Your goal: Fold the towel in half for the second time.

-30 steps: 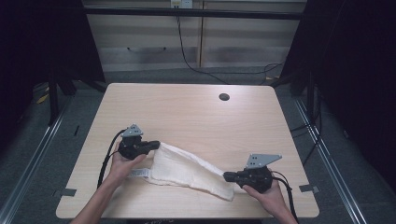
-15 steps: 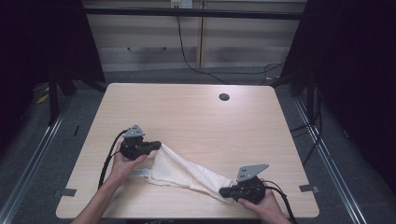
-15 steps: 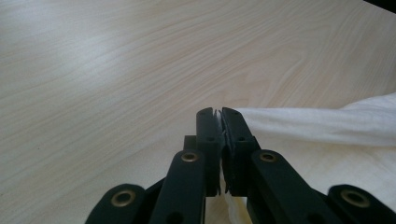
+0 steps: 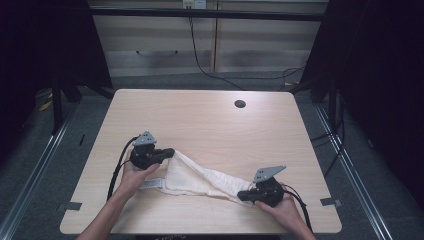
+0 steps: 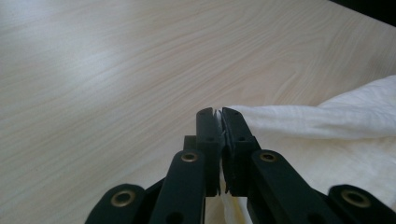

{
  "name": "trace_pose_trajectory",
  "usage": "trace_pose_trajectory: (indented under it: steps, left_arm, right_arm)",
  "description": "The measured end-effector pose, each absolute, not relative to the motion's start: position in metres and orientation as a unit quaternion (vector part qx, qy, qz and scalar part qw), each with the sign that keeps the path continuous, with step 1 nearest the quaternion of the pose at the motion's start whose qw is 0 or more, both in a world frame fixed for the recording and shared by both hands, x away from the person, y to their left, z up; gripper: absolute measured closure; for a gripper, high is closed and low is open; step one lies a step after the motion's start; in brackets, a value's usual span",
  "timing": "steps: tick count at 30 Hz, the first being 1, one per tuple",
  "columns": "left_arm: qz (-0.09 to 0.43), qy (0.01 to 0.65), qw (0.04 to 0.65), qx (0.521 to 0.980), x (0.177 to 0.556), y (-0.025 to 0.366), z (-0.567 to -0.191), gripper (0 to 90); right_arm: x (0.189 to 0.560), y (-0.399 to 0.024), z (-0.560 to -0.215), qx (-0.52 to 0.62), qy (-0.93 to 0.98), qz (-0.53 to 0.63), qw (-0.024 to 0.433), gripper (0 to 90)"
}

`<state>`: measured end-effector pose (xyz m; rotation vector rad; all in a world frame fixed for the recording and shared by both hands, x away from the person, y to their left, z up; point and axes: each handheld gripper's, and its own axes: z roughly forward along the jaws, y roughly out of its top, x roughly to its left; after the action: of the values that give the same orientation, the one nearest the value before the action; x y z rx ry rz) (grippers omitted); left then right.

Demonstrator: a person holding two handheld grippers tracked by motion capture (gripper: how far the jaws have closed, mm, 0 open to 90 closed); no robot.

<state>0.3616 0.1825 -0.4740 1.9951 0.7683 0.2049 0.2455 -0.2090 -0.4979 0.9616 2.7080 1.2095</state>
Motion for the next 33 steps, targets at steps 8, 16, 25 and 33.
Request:
trace_pose_trajectory:
  steps: [8,16,25,33]
  left_arm:
    - [0.086,0.305,0.490,0.812,0.365,0.171,-0.464,86.7]
    - [0.092,0.277,0.497,0.817,0.357,0.158,-0.455,86.6]
    - [0.087,0.238,0.498,0.830,0.332,0.163,-0.446,86.5]
    - [0.069,0.202,0.470,0.856,0.307,0.163,-0.457,86.4]
  right_arm:
    - [0.275,-0.237,-0.498,0.361,0.852,0.379,0.035,87.5]
    - [0.276,-0.240,-0.499,0.361,0.849,0.382,0.044,87.5]
    - [0.275,-0.240,-0.498,0.366,0.849,0.379,0.047,87.6]
    - [0.274,-0.238,-0.498,0.367,0.849,0.376,0.055,87.6]
